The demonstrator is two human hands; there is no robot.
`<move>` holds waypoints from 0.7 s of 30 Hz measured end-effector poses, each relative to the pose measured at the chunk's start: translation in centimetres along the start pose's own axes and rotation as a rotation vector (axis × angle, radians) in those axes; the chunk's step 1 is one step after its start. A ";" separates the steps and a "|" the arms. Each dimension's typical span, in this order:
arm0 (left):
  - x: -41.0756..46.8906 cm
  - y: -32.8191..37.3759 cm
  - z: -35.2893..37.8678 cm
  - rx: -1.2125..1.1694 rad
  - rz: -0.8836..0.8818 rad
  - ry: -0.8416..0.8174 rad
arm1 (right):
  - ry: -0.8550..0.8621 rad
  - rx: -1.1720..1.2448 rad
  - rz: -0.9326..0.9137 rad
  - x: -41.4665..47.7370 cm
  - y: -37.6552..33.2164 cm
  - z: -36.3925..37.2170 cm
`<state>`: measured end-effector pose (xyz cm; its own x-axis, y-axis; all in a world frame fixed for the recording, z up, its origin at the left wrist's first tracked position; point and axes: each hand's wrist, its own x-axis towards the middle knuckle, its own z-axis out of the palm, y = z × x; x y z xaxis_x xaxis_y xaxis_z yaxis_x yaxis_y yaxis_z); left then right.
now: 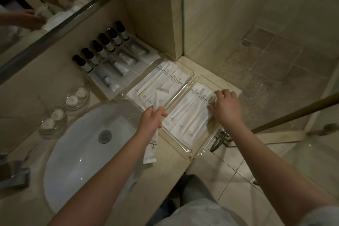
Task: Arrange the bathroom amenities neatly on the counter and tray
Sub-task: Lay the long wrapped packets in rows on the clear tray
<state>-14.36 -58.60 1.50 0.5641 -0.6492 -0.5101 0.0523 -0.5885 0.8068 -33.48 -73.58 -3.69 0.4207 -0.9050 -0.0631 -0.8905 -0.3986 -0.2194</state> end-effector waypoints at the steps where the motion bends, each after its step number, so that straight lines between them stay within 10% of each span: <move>1: 0.0 0.0 0.0 -0.002 -0.005 -0.009 | 0.002 -0.018 -0.016 -0.1 0.1 0.4; 21: 0.2 2.6 0.6 -0.075 0.011 -0.208 | -0.086 0.182 -0.017 0.3 -0.8 1.2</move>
<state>-14.58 -60.55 3.33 0.3830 -0.7456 -0.5453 0.1127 -0.5482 0.8287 -32.39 -73.39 -4.68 0.4555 -0.8793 -0.1391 -0.8404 -0.3731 -0.3932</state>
